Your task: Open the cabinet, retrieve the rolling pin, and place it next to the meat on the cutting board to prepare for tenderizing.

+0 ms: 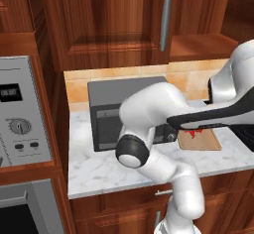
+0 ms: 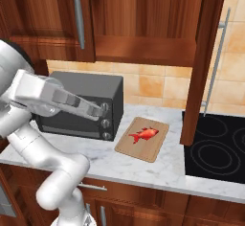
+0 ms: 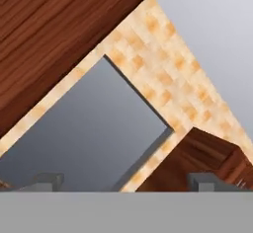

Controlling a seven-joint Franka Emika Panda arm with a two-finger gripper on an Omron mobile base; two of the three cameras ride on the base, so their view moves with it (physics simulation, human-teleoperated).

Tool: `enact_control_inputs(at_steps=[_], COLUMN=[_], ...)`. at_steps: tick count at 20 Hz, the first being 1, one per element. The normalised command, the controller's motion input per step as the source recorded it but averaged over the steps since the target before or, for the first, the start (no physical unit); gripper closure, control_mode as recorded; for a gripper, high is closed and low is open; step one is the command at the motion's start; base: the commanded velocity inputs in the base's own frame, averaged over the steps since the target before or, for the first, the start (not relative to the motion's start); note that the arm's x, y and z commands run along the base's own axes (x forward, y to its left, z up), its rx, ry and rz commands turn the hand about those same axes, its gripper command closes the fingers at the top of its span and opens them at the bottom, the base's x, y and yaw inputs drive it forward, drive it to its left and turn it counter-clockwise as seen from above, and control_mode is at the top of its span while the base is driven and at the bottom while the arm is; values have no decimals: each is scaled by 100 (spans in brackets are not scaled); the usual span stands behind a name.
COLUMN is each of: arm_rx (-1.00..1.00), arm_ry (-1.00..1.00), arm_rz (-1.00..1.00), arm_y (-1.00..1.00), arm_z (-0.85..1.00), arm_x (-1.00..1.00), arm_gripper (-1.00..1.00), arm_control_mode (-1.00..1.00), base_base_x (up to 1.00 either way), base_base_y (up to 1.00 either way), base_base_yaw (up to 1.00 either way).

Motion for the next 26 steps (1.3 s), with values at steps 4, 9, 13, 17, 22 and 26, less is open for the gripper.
enact_control_inputs(at_steps=[4,9,13,17,22,26], arm_rx=[0,0,2,4,8,8], arm_ry=[-54,-58,-55,-49,-46,-42], arm_rz=[22,29,30,29,28,26], arm_y=[39,32,32,45,46,40], arm_z=[43,34,36,41,46,53], arm_x=[4,18,25,43,64,69], arm_gripper=[-100,-100,-100,-100,-100,-100], arm_control_mode=[-100,-100,-100,-100,-100,-100], base_base_x=[0,0,0,0,0,0], base_base_y=[0,0,0,0,0,0], base_base_yaw=[0,0,0,0,0,0])
